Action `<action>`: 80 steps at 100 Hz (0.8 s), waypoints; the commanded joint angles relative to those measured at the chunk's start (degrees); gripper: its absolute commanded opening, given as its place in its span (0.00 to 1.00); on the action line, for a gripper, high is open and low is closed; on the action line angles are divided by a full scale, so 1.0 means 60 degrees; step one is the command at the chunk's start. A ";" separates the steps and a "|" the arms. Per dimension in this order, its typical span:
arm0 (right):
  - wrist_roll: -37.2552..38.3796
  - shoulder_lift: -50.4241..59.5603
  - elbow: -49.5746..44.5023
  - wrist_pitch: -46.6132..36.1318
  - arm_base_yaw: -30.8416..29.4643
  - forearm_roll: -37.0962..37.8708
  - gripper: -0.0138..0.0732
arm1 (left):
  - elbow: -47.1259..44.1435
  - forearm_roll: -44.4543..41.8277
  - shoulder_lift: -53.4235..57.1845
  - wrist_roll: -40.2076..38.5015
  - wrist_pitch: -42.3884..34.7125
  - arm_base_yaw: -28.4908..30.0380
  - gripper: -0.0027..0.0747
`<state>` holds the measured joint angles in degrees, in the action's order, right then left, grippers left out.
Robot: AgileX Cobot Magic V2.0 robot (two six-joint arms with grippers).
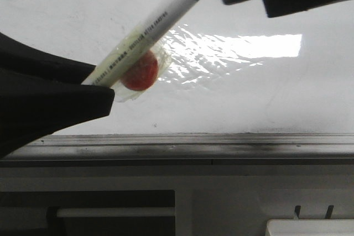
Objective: Write number 9 on whiteboard
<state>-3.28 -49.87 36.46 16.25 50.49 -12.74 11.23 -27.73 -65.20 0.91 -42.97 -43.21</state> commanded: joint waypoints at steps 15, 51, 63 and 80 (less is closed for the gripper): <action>-0.0119 -0.1334 0.1287 -0.0896 0.0449 -0.0323 0.61 | 0.0279 0.0126 0.0162 -0.0038 -0.0982 -0.0035 0.01; -0.0102 -0.2475 0.2263 0.0347 0.0555 -0.0866 0.23 | 0.0279 0.0126 0.0162 -0.0056 -0.1081 -0.0035 0.01; -0.0102 -0.2475 0.2263 0.0313 0.0555 -0.0866 0.07 | 0.0279 0.0279 0.0162 -0.0056 -0.1081 -0.0035 0.01; -0.0102 -0.2458 0.2263 0.0327 0.0555 -0.0866 0.07 | 0.0279 0.1157 0.0162 -0.0056 -0.1081 -0.0035 0.06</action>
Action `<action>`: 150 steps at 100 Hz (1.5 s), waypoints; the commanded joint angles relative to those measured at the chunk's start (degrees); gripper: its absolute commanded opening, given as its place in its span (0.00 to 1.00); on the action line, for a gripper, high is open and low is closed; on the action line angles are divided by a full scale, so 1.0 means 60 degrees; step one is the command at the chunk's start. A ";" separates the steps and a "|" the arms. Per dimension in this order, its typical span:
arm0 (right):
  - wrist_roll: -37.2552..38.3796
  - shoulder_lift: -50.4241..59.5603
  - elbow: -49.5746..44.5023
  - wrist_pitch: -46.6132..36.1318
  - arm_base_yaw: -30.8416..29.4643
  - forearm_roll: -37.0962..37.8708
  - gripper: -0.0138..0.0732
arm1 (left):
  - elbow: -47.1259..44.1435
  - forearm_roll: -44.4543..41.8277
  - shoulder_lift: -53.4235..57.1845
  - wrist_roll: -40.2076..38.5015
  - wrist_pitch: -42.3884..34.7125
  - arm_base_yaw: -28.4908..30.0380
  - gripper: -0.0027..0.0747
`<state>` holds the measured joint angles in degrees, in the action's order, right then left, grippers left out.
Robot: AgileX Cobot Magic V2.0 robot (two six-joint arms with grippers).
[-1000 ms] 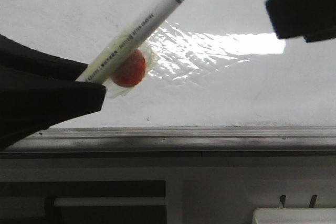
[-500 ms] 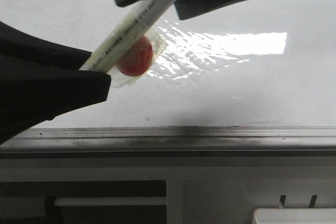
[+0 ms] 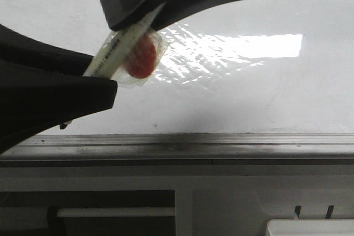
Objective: Write number 9 on whiteboard
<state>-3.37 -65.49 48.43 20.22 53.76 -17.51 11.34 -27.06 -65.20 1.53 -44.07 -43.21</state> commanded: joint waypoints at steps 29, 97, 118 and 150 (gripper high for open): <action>-0.0086 0.0345 0.0269 -0.0568 -0.0059 0.0078 0.07 | 0.0260 0.1139 0.0383 -0.0177 -0.0903 -0.0035 0.43; 0.0102 0.0227 0.2550 0.0144 -0.3212 0.0079 0.08 | 0.0060 0.2804 0.2262 -0.0177 -0.0442 -0.0035 0.43; 0.0102 -0.0455 0.2975 0.0673 -0.3802 0.0079 0.08 | 0.0060 0.2804 0.2262 -0.0417 -0.0335 -0.0035 0.43; -0.0096 -0.1830 0.3308 0.0386 -0.3121 0.0079 0.08 | 0.0060 0.2785 0.2262 -0.0744 -0.0335 -0.0035 0.43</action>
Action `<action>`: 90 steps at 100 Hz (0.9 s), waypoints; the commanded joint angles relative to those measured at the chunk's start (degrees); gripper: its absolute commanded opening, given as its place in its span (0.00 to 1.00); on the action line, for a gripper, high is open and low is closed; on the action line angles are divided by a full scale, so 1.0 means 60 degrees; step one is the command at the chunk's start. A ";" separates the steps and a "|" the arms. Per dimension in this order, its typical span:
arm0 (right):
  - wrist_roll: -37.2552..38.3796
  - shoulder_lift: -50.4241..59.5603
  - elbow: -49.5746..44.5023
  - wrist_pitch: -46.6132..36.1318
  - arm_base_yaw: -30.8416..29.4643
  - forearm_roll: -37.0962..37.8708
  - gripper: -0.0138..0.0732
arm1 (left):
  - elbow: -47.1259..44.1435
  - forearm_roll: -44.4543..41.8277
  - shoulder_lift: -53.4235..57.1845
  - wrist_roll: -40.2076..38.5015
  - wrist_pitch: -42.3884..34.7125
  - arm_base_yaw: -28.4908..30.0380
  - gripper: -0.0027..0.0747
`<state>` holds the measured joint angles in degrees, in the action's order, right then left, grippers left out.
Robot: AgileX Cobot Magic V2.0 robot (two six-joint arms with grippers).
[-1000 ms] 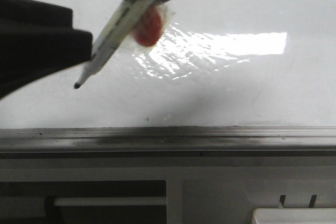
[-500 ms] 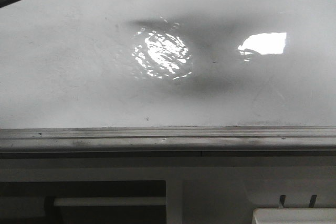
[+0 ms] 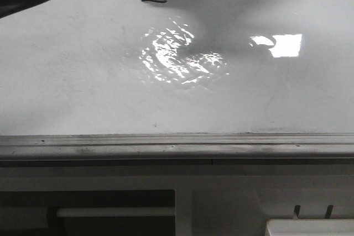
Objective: Write number 9 on whiteboard
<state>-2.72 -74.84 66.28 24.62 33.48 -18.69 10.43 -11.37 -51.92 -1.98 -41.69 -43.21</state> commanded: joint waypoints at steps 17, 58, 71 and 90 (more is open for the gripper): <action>-0.0131 -0.0007 0.0154 0.0756 0.0026 0.0361 0.08 | 0.0213 0.0170 0.0047 -0.0158 -0.0732 -0.0035 0.43; -0.0131 0.0457 0.1001 0.0906 -0.0875 0.0606 0.08 | 0.0213 0.0170 0.0031 -0.0158 -0.0732 -0.0035 0.43; -0.0028 0.0438 0.0406 0.1553 -0.0833 0.0512 0.08 | 0.0213 0.0170 0.0031 -0.0158 -0.0732 -0.0035 0.43; -0.0031 0.0539 -0.0913 0.1442 -0.0382 0.0121 0.08 | 0.0213 0.0170 0.0031 -0.0158 -0.0691 -0.0035 0.43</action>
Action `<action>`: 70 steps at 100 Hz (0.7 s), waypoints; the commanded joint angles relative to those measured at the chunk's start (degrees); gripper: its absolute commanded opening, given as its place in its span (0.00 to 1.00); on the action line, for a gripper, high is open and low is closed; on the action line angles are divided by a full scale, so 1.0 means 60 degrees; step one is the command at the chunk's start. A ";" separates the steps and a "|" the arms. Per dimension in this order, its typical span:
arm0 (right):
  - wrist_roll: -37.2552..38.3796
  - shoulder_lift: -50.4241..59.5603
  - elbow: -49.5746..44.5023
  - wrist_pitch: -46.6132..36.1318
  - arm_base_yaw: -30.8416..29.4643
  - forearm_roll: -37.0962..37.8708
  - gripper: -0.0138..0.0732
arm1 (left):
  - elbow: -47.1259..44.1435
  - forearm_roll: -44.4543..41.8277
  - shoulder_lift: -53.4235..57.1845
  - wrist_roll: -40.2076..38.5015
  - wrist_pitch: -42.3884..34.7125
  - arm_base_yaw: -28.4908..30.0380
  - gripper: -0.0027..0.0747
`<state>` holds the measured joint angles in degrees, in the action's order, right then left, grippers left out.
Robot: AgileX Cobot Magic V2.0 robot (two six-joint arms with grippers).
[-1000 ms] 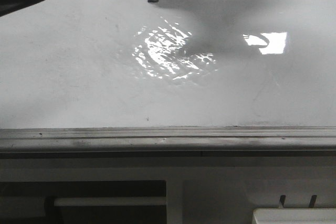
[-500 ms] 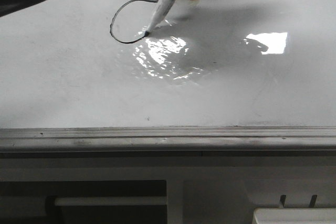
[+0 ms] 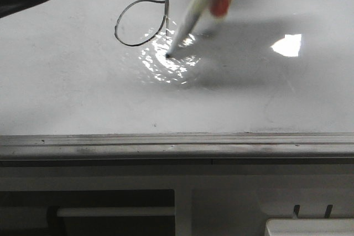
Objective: Write number 9 on whiteboard
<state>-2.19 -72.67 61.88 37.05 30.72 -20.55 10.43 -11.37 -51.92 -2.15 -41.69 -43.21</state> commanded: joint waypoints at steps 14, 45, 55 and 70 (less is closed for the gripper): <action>-0.0119 0.0286 0.0072 -0.0665 0.0444 0.0089 0.08 | 0.0213 -0.0157 0.0031 -0.0112 -0.0429 -0.0035 0.43; -0.0035 0.0437 0.0312 -0.0656 0.2239 -0.0252 0.08 | 0.0213 -0.1729 -0.0974 -0.0112 -0.0574 -0.0035 0.43; 0.0197 0.0437 0.0312 -0.0679 0.2556 -0.0252 0.08 | 0.0213 -0.1830 -0.1534 -0.0112 -0.1067 -0.0035 0.43; 0.0293 0.0437 0.0312 -0.0642 0.2709 -0.0298 0.08 | 0.0213 -0.1816 -0.2144 -0.0112 -0.1888 -0.0035 0.43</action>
<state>-0.76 -71.89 61.75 36.70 46.72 -21.32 10.43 -23.08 -63.68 -2.15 -45.39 -43.21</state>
